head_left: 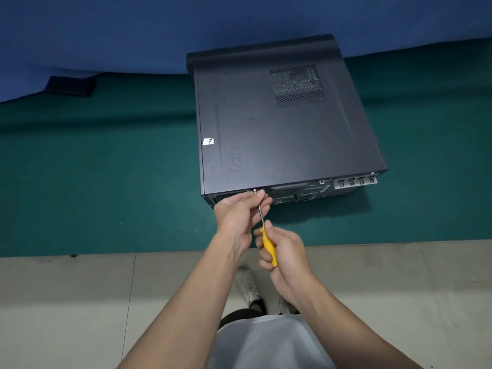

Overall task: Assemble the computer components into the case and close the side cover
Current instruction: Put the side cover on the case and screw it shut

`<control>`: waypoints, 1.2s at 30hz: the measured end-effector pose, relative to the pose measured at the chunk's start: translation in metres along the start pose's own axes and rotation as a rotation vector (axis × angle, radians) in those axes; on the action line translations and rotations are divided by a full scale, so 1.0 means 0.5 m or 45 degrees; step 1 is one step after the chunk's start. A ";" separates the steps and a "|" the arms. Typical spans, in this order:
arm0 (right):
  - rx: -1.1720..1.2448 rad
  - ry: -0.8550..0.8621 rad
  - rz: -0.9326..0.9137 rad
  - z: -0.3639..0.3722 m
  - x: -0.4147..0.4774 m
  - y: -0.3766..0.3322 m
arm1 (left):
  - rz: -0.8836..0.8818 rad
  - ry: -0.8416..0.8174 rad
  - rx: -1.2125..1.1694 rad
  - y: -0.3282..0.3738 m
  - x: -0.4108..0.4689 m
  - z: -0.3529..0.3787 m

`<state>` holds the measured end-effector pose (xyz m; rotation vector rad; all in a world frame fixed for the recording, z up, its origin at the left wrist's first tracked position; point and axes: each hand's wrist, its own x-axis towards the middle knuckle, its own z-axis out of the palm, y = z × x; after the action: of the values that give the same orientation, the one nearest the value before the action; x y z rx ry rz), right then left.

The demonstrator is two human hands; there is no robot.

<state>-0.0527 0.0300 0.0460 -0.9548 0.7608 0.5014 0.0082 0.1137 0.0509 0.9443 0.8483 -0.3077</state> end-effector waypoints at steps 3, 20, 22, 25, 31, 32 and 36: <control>0.392 -0.212 0.301 -0.003 0.004 -0.011 | -0.085 -0.143 0.040 0.011 0.004 -0.008; 0.049 -0.087 0.066 -0.008 -0.004 -0.006 | -0.051 -0.099 0.252 0.028 -0.003 0.000; -0.329 0.081 -0.086 -0.008 -0.002 -0.006 | 0.016 -0.011 0.254 0.017 -0.005 0.007; -0.493 0.102 -0.086 -0.005 0.001 -0.012 | 0.056 0.051 0.205 0.007 -0.003 0.007; 0.350 -0.244 0.354 -0.002 -0.001 -0.024 | -0.079 -0.162 0.212 0.025 -0.003 -0.004; 0.295 -0.195 0.286 -0.001 -0.003 -0.019 | -0.068 -0.140 0.199 0.023 -0.003 -0.002; -0.360 0.154 -0.118 -0.008 -0.001 0.001 | 0.015 0.008 0.157 0.007 -0.001 0.007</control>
<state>-0.0548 0.0268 0.0443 -1.2870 0.7622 0.4807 0.0116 0.1129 0.0543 1.0655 0.8366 -0.3500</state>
